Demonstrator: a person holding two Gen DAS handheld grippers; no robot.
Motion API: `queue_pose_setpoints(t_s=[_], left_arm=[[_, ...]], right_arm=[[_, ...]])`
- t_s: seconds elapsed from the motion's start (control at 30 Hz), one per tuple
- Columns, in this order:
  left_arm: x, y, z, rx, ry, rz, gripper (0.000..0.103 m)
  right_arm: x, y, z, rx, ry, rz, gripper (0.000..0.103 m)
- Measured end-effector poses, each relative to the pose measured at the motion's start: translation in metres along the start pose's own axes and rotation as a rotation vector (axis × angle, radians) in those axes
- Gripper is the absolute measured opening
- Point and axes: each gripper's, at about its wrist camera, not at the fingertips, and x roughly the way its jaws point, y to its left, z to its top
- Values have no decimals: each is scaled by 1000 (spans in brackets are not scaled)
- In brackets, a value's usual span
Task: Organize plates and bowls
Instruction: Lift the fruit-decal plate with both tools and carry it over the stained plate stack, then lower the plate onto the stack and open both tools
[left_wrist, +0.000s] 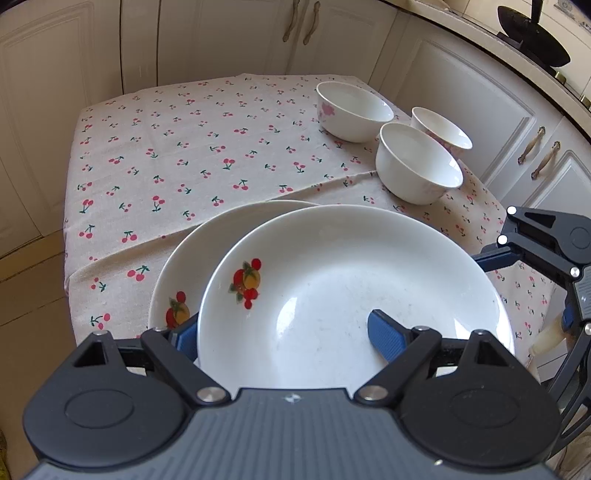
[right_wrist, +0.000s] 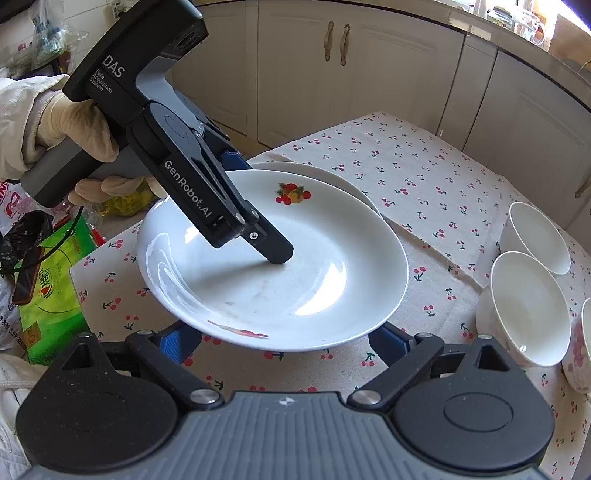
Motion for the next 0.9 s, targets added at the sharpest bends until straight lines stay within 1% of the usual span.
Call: queue_pose_setpoints(t_s=[0.37,0.57,0.9], left_arm=[[-4,4,-6,-8,31,4,89],[-13,5,-10,-6,28,9,89],[-25,5,-17,-4,21,-4,89]], right_arm=[[4,1,0,-11,0,14,99],[9,-1,2,-2,5,21,99],[9,-4,3,32,0,28,99]])
